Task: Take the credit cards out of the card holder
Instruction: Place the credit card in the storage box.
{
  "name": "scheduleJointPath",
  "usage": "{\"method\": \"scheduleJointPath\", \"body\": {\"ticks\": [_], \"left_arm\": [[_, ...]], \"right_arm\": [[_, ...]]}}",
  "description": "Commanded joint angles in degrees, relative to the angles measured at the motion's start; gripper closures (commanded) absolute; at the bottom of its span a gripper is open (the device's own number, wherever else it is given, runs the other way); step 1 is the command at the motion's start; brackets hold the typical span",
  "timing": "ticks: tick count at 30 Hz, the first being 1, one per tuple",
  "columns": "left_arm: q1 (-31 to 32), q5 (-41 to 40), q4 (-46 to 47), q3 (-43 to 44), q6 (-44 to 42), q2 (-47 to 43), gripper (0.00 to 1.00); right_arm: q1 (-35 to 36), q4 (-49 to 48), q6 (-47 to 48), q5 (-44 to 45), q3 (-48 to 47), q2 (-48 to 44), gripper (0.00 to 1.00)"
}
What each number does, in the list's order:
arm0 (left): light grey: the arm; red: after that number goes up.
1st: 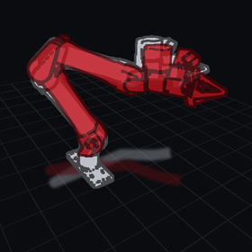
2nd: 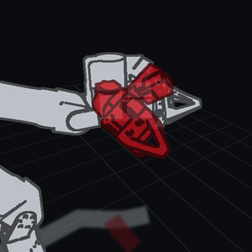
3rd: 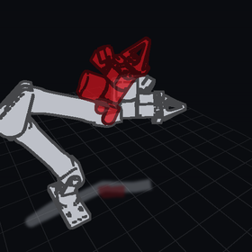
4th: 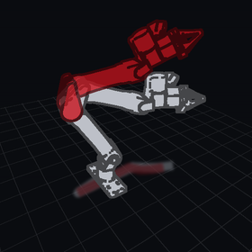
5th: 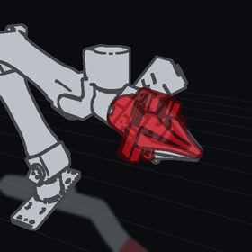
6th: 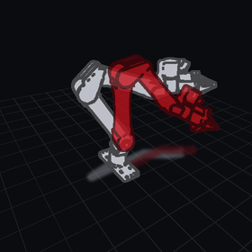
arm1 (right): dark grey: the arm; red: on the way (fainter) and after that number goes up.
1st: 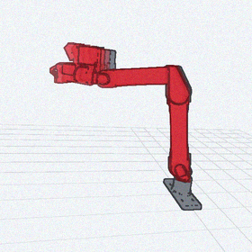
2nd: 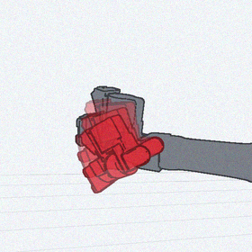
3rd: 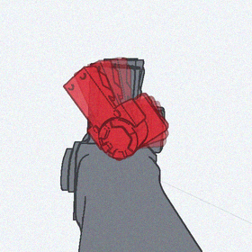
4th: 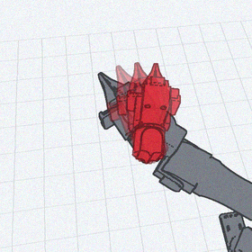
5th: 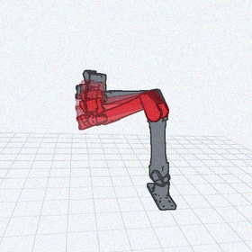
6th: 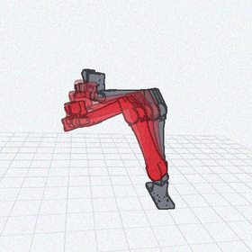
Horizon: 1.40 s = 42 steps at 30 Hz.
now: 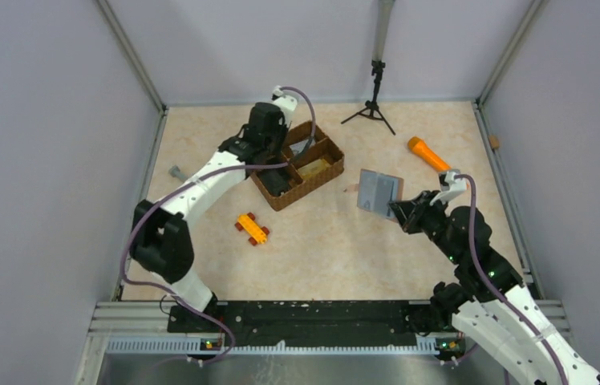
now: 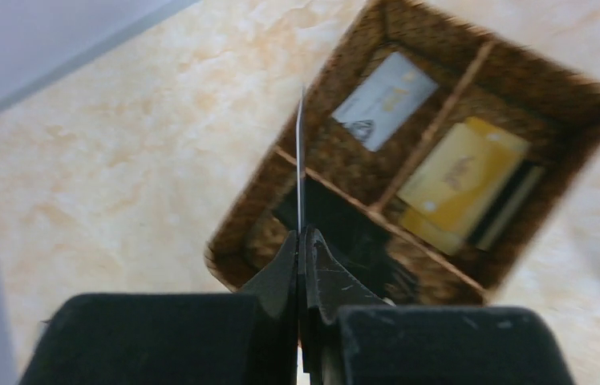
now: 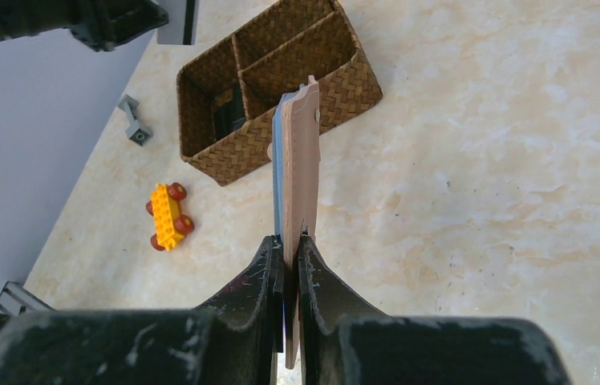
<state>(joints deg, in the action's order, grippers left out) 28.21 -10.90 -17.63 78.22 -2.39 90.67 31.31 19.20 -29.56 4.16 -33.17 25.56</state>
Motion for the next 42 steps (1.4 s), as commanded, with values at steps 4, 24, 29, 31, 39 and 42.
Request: {"method": "scheduleJointPath", "body": {"ticks": [4,24,29,31,39,42], "left_arm": [[2.4,-15.9,5.9,10.1,-23.5,13.7,1.00],[4.5,-11.6,-4.6,24.9,-32.7,29.1,1.00],[4.7,-10.7,-4.9,25.9,-33.1,30.6,1.00],[4.8,-10.6,-4.4,26.0,-33.2,31.1,1.00],[4.8,-13.0,-3.9,30.0,-34.2,36.2,0.95],[5.0,-13.4,-3.3,30.5,-35.1,37.0,0.94]], "right_arm": [[-0.4,-6.8,1.8,1.3,-2.1,1.2,1.00],[-0.4,-8.7,0.0,2.9,-2.2,2.8,1.00],[-0.4,-7.9,-0.8,3.2,-2.1,2.6,1.00],[-0.4,-7.7,-1.2,3.2,-2.0,2.4,1.00],[-0.4,-7.5,-2.5,3.4,-0.9,2.2,1.00],[-0.4,-7.4,-2.9,3.3,-0.7,2.0,1.00]]}}
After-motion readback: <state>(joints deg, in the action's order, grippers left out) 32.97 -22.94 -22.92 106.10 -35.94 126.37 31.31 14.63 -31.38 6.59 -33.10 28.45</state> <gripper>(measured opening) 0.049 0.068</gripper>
